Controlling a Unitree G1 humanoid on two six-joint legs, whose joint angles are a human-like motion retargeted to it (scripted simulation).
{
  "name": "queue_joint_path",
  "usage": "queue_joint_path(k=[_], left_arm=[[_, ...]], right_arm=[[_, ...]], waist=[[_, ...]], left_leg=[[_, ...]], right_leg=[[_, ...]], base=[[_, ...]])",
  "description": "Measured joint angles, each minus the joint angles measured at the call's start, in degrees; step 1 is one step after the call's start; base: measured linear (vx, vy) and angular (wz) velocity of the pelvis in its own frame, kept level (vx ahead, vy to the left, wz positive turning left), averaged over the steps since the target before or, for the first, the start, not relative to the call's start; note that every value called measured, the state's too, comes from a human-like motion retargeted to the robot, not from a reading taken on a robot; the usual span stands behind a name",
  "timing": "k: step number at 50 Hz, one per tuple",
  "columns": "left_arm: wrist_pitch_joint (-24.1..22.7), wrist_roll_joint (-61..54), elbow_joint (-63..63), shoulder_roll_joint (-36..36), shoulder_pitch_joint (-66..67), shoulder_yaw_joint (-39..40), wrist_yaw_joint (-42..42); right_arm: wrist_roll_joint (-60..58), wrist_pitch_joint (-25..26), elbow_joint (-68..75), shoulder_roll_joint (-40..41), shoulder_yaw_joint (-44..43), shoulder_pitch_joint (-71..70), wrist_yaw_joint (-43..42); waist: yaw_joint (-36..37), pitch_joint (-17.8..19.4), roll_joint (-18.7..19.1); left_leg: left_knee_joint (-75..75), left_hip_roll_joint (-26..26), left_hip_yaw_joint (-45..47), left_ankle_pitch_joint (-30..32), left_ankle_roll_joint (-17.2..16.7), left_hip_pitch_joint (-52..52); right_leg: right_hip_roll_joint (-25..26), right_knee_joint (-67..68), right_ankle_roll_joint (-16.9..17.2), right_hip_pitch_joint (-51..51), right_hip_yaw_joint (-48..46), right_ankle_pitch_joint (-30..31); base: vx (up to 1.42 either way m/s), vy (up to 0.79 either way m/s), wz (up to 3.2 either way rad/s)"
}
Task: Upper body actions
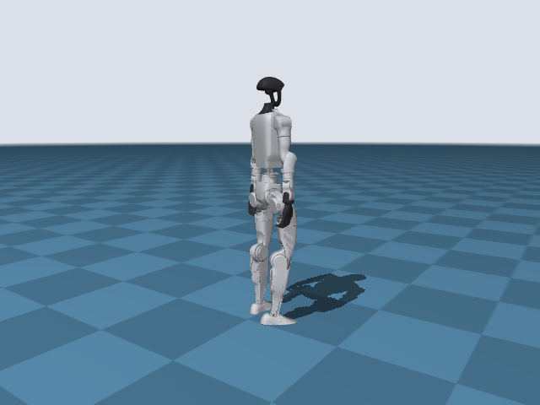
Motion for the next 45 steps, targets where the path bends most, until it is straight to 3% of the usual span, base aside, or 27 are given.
queue_joint_path(k=[8,12,15,20,26,29,33,37,45], left_arm=[[-2.3,2.2,-2.4,-0.3,0.5,-2.7,0.4],[-5.5,3.7,-4.2,-0.1,1.6,-3.3,3.0],[-6.5,4.5,-5.2,0.0,2.9,-2.8,4.3],[-5.2,2.6,-5.4,0.0,4.7,-1.9,3.6],[-4.8,1.2,-3.5,0.3,7.5,0.3,3.2],[-5.5,0.5,1.0,0.2,10.1,1.9,5.6],[-4.1,0.1,6.7,-0.4,14.1,4.6,9.5],[-2.7,0.5,6.9,-1.1,15.8,6.4,9.2],[-3.1,0.9,3.6,-0.1,12.3,4.9,6.7]], right_arm=[[4.0,1.7,3.7,-2.6,-5.8,2.9,-0.8],[6.5,2.6,4.9,-4.5,-6.3,3.3,-1.7],[7.0,3.6,4.9,-5.5,-5.7,3.2,-2.1],[6.6,2.6,4.9,-7.1,-4.3,1.6,-2.8],[3.3,2.6,2.6,-6.7,-2.1,-2.7,-2.5],[1.2,1.8,0.0,-5.4,-1.7,-4.1,-2.4],[2.3,-0.3,-3.6,-2.8,0.7,-4.1,-0.4],[4.6,-1.8,-4.9,-0.8,2.2,-4.4,2.0],[1.1,-1.3,-2.4,-0.1,2.1,-2.2,1.9]], waist=[[-2.5,-1.2,2.3],[-0.1,-0.1,-0.1],[3.2,2.9,0.1],[10.2,8.8,-1.0],[25.4,19.6,-6.1],[29.9,22.4,-7.9],[30.0,20.8,-9.5],[28.0,18.2,-8.4],[19.9,8.1,-4.4]], left_leg=[[5.5,3.6,-1.2,-1.6,-3.5,-1.1],[18.2,3.9,-0.9,-2.2,0.9,-7.3],[15.0,3.8,-3.7,-2.7,-2.3,-11.5],[8.8,8.1,-3.8,-5.6,-4.5,-25.4],[9.3,19.8,-1.0,-6.2,-5.4,-38.8],[6.7,24.3,0.4,-5.7,-5.6,-41.3],[4.4,26.6,1.8,-5.6,-5.8,-42.9],[4.4,25.3,1.1,-5.9,-6.2,-41.1],[9.7,15.1,-3.2,-5.5,-5.7,-31.6]], right_leg=[[3.2,0.7,-1.1,0.2,2.7,-3.2],[0.7,1.1,-1.5,0.2,5.7,-3.0],[1.7,0.3,-2.6,2.4,6.6,-2.4],[0.3,-2.5,-3.7,7.3,4.0,-0.5],[-4.7,1.0,-6.2,8.6,11.3,-0.7],[-7.2,2.9,-7.0,8.7,15.2,-1.4],[-8.3,4.4,-8.2,7.7,17.9,-2.6],[-6.8,4.1,-8.4,7.6,17.6,-3.0],[-2.0,1.2,-6.8,6.7,10.9,-3.6]], base=[[-0.35,0.04,0.14],[-0.31,0.06,-0.43],[-0.28,0.06,-0.6],[-0.23,-0.03,-0.4],[-0.2,-0.05,-1.35],[-0.01,0.07,-1.21],[0.1,0.12,-0.46],[0.0,0.07,0.17],[0.02,0.05,0.91]])
